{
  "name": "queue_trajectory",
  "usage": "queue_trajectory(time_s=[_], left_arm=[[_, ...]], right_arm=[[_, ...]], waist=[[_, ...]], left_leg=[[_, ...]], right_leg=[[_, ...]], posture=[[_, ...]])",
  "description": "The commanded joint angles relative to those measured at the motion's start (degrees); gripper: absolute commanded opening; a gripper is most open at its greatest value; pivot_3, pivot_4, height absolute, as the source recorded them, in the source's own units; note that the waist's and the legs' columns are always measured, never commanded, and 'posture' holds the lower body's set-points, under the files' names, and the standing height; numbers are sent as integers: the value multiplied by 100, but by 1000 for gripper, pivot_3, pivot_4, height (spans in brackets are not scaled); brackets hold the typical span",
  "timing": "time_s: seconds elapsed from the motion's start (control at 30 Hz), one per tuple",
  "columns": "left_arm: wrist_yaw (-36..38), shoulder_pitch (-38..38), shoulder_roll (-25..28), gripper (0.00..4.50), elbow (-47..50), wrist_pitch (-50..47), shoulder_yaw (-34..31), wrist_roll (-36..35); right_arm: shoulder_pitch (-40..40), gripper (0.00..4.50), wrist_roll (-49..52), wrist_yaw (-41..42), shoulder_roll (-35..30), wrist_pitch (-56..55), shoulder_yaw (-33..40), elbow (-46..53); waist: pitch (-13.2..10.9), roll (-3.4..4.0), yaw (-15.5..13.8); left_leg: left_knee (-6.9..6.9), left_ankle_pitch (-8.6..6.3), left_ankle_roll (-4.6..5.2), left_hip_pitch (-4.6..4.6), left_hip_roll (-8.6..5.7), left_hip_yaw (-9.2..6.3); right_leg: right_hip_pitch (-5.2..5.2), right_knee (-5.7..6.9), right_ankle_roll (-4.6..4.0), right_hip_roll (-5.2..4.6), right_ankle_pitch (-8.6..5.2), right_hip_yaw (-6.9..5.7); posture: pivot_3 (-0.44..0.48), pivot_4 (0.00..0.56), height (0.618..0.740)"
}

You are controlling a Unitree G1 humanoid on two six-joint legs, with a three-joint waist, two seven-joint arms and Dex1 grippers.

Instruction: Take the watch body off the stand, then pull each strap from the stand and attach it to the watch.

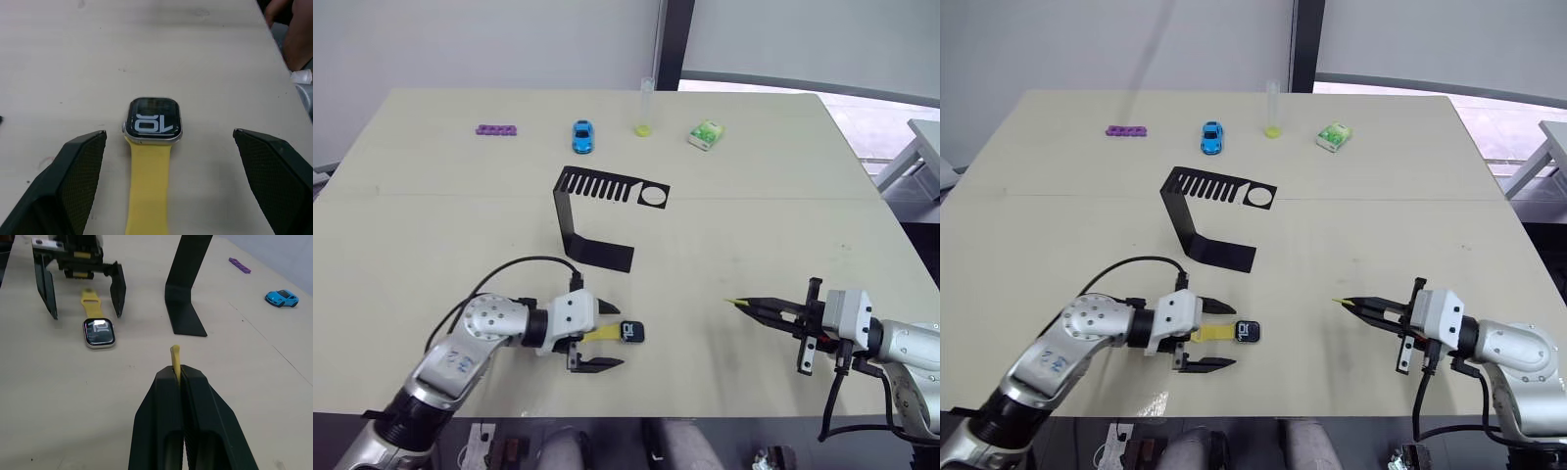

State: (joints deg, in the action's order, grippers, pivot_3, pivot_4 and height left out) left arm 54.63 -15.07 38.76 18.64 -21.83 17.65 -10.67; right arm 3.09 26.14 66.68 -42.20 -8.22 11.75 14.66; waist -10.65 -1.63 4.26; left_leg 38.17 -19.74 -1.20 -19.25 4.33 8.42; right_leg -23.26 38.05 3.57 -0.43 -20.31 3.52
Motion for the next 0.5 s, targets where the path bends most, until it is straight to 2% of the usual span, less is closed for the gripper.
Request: queue_trajectory(time_s=[0.03,0.5], left_arm=[[-137,-212,-165,4466,-140,78,172,287],[-136,-400,-544,4466,-311,-123,444,529]], right_arm=[[37,0,44,17,-61,-39,8,227],[47,0,-8,-165,49,58,-161,280]], waist=[[0,0,-31],[1,-1,-142]], left_leg=[[2,0,1,0,0,0],[13,4,7,3,-9,1]], right_leg=[[0,1,0,0,0,0],[3,15,4,-10,3,3]], posture=[[0,150,740],[0,150,740]])
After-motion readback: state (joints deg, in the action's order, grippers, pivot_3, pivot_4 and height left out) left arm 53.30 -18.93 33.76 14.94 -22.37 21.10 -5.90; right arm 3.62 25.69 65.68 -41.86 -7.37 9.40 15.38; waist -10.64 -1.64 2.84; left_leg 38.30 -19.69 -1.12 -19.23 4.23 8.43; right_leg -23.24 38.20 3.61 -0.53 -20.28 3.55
